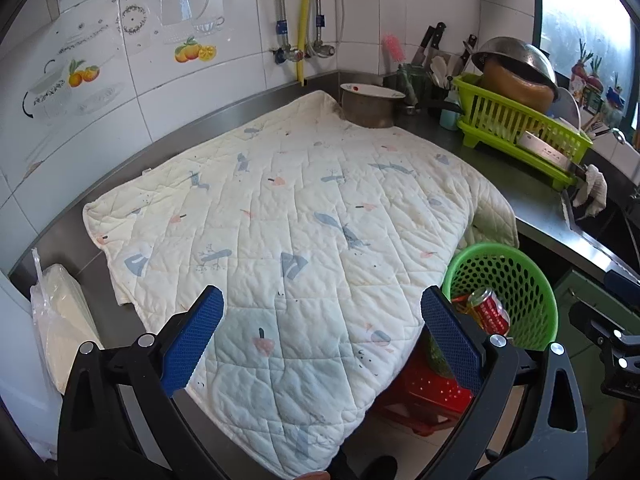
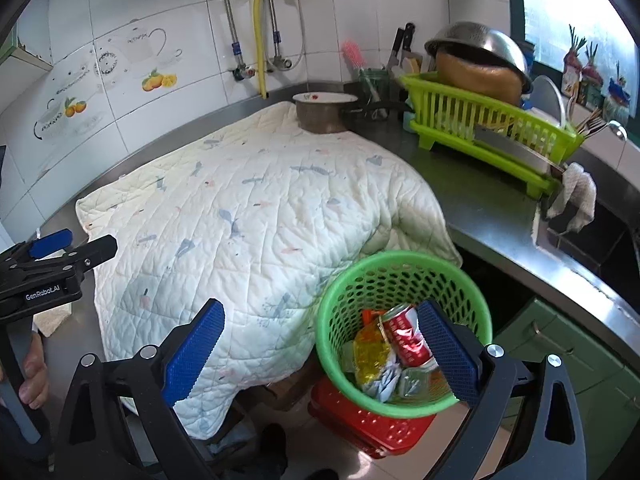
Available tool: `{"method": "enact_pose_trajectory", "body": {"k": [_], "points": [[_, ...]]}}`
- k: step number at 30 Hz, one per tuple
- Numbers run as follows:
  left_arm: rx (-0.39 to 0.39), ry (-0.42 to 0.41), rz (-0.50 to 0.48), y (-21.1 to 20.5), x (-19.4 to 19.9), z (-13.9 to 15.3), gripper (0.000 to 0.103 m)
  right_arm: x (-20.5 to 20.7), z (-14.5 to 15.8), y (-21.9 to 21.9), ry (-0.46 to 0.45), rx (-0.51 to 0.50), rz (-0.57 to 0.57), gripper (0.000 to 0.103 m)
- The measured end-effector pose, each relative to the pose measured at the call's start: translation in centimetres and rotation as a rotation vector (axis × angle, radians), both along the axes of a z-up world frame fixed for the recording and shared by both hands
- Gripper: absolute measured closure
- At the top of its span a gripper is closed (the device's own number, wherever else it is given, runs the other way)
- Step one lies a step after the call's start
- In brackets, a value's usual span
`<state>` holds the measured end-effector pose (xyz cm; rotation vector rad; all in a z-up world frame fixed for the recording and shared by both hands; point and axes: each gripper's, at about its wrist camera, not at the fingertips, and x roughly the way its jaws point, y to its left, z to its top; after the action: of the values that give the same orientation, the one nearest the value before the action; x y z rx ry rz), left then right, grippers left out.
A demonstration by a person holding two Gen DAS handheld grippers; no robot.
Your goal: Collect trash
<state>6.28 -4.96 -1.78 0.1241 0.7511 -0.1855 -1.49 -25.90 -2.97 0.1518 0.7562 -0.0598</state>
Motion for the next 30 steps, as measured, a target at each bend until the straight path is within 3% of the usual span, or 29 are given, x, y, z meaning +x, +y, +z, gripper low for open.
{"method": "enact_pose_trajectory", "body": {"k": [11, 30], "points": [[0.008, -0.112, 0.031, -0.7, -1.0, 1.9, 0.005, -0.7, 0.9, -0.6, -0.041, -0.015, -0.031, 0.009], [0.004, -0.149, 0.056, -0.4, -1.3, 2.6, 0.005, -1.0, 1.4, -0.7, -0.068, -0.016, -0.038, 0.009]]}}
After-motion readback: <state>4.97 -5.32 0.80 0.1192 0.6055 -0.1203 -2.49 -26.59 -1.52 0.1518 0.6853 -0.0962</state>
